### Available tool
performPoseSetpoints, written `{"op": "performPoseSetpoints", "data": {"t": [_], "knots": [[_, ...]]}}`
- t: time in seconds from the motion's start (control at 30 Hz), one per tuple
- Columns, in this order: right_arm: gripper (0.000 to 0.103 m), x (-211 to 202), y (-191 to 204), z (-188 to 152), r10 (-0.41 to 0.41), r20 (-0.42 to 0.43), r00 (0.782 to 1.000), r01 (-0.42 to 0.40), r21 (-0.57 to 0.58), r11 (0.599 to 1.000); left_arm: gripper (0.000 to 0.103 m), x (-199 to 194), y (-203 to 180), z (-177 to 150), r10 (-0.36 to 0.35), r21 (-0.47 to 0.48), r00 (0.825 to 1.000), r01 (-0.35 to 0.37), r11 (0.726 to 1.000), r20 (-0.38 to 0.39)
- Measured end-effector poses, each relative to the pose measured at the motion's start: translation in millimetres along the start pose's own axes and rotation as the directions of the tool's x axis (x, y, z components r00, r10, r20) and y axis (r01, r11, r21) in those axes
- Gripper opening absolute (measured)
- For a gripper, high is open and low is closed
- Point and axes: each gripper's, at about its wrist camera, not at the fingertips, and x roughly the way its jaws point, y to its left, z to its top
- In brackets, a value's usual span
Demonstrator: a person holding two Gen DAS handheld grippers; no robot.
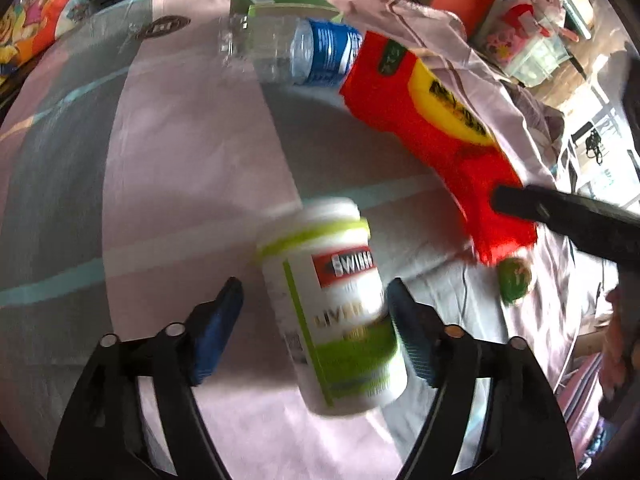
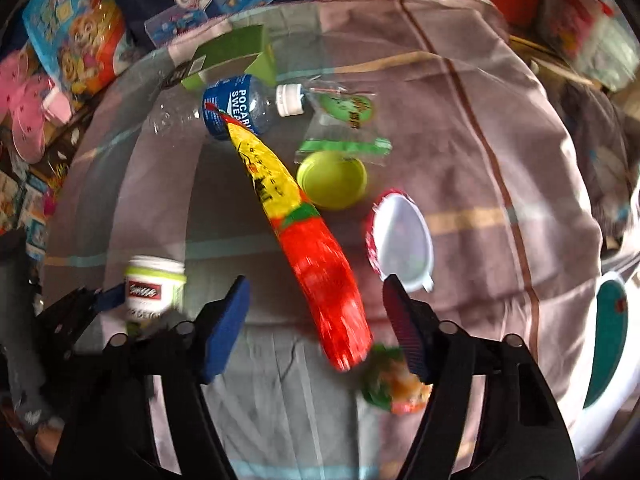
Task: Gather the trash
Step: 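Grasp the Swisse Liver Detox bottle with the left tool while the right grasps the red snack bag, then carry the bottle and red snack bag over the teal bin with both tools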
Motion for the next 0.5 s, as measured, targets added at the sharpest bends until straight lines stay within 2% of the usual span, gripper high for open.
{"op": "performPoseSetpoints", "data": {"t": [0.03,0.1,0.13,0.17,0.2,0.23,0.27,0.3,0.4,0.5], "knots": [[0.058,2.9,0.8,2.2,-0.008,0.001,1.000,0.008,-0.008,1.000,0.081,1.0,-0.9,-2.9,0.003,0.001,1.000,-0.003,1.000,-0.002],[0.041,9.5,4.1,5.8,-0.019,-0.001,1.000,0.019,-0.029,0.999,0.082,1.4,-1.4,-8.4,0.016,0.010,1.000,-0.016,1.000,-0.002],[0.019,11.4,4.7,6.1,-0.016,-0.005,1.000,0.015,-0.034,0.999,0.082,1.6,-2.6,-9.6,0.024,0.019,1.000,-0.024,1.000,0.004],[0.011,12.3,5.3,6.4,-0.007,-0.008,1.000,0.007,-0.036,0.999,0.082,2.0,-3.5,-9.9,0.032,0.021,0.999,-0.032,0.999,0.005],[0.008,9.8,4.9,5.6,0.009,0.000,1.000,-0.009,-0.033,0.999,0.082,2.4,-4.3,-9.3,0.038,0.021,0.999,-0.038,0.999,0.012],[0.005,6.9,5.3,4.5,0.023,0.007,1.000,-0.023,-0.032,0.999,0.077,2.9,-5.3,-9.2,0.043,0.020,0.999,-0.043,0.999,0.018],[0.004,1.3,5.1,2.7,0.035,0.023,0.999,-0.035,-0.034,0.999,0.068,2.5,-5.6,-9.2,0.045,0.017,0.999,-0.046,0.999,0.025],[0.004,-3.2,5.1,2.0,0.037,0.035,0.999,-0.036,-0.037,0.999,0.052,1.7,-6.9,-9.2,0.050,0.020,0.998,-0.050,0.999,0.031],[0.004,-21.2,-8.3,-2.7,0.058,0.072,0.996,-0.057,-0.008,0.998,0.052,-2.3,-10.3,-7.0,0.084,0.030,0.995,-0.086,0.996,0.050],[0.004,-36.9,-29.4,-8.5,0.058,0.105,0.993,-0.061,0.034,0.998,0.052,-10.1,-14.0,-4.2,0.076,0.027,0.995,-0.078,0.997,0.069]]}}
